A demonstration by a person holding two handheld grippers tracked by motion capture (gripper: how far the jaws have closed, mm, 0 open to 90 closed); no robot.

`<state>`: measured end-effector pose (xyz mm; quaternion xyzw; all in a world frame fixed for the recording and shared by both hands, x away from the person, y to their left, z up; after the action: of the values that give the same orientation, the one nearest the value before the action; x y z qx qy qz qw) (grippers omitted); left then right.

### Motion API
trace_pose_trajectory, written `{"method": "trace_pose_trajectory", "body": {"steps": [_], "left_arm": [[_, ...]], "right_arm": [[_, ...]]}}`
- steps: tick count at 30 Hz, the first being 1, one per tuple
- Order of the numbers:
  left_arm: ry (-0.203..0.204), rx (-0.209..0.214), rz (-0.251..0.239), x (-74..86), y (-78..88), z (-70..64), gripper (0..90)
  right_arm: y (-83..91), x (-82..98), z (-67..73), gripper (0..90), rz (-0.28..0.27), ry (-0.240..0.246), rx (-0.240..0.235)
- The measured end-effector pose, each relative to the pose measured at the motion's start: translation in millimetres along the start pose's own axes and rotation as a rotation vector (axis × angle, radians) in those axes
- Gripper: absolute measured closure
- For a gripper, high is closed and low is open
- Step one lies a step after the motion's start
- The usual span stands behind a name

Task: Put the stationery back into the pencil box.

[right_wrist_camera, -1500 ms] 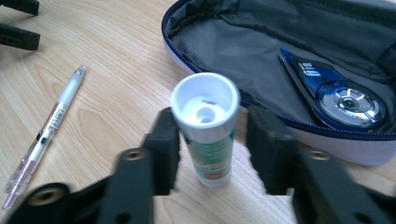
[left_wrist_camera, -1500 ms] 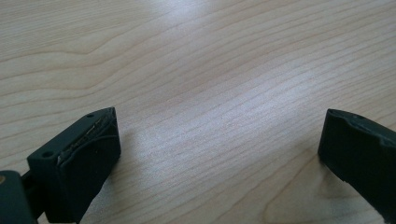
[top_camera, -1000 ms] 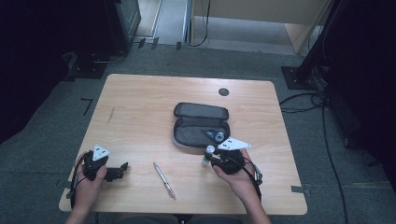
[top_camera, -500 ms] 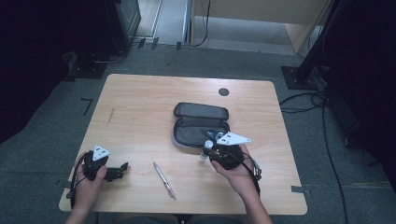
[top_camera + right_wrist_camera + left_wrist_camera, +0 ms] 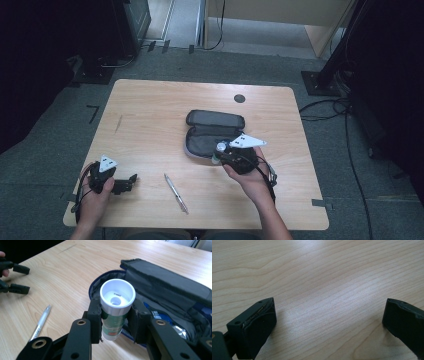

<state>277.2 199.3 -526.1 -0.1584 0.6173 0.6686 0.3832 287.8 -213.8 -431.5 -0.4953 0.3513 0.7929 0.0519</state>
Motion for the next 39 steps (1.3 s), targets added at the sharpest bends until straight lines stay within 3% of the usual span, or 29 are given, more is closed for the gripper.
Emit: {"method": "trace_pose_trajectory", "body": {"steps": [25,39], "left_arm": [[-0.001,0.003,-0.001,-0.2,0.0,0.8,0.0],[0.000,0.007,-0.001,-0.3,-0.1,1.2,0.0]], "right_arm": [[-46.6,-16.8,-17.2,66.7,0.013,-0.006,0.052],[-83.8,-25.2,-19.4,66.7,0.011,-0.008,0.043]]}}
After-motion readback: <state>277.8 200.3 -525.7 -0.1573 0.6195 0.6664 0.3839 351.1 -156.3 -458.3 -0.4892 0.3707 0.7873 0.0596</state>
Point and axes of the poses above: each handheld gripper's, and its own axes: y roughly backward along the jaws, x roughly out of its underside, z roughly to its left, the point moved 1 cm from there along -y, roughly forward along the jaws, and after that the axes turned 15 degrees about -x, right-handed, at the moved point
